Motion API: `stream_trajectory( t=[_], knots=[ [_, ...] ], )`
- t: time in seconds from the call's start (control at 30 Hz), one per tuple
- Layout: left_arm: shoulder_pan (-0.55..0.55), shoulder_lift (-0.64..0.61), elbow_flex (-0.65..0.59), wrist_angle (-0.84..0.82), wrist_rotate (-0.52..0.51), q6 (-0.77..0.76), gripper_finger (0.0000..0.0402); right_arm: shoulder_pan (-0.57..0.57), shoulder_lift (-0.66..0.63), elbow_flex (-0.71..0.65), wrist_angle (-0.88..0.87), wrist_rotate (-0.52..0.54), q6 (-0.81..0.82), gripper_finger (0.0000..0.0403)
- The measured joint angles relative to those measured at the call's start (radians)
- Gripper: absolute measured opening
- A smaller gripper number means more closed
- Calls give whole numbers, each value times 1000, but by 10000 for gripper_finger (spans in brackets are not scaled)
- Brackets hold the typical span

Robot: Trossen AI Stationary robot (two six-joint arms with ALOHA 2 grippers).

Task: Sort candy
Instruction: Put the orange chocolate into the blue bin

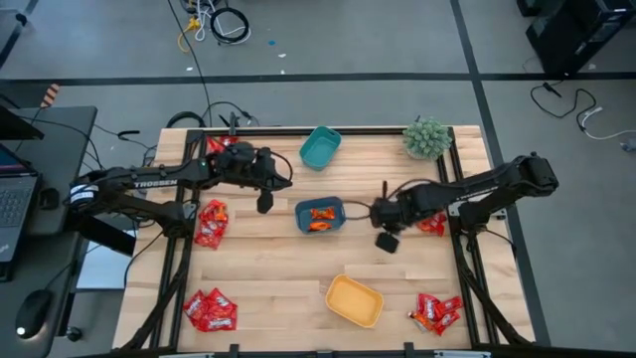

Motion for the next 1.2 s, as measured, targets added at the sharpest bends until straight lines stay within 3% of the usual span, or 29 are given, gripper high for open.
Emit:
stream_trajectory(
  t=[0.17, 0.33, 0.53, 0.63, 0.9, 1.03, 1.2],
  knots=[
    [-5, -8, 60, -118, -1, 54, 1, -41, 0, 58, 296, 91, -186, 2],
    [-12, -52, 67, -124, 0, 73, 0, -90, 2, 63, 581, 90, -361, 1],
    [-13, -92, 67, -166, -1, 75, 0, -159, 97, 65, 719, 13, -474, 0],
    [-19, -96, 67, -191, -3, 62, 0, -181, 183, 85, 712, -48, -508, 0],
    [-39, -100, 66, -265, -8, 33, 0, -193, 350, 211, 577, -75, -562, 16],
    [-47, -100, 66, -314, -8, -14, 1, -193, 398, 249, 515, -75, -581, 55],
    [-47, -100, 66, -368, -11, -78, 4, -193, 395, 262, 483, -75, -597, 135]
  ],
)
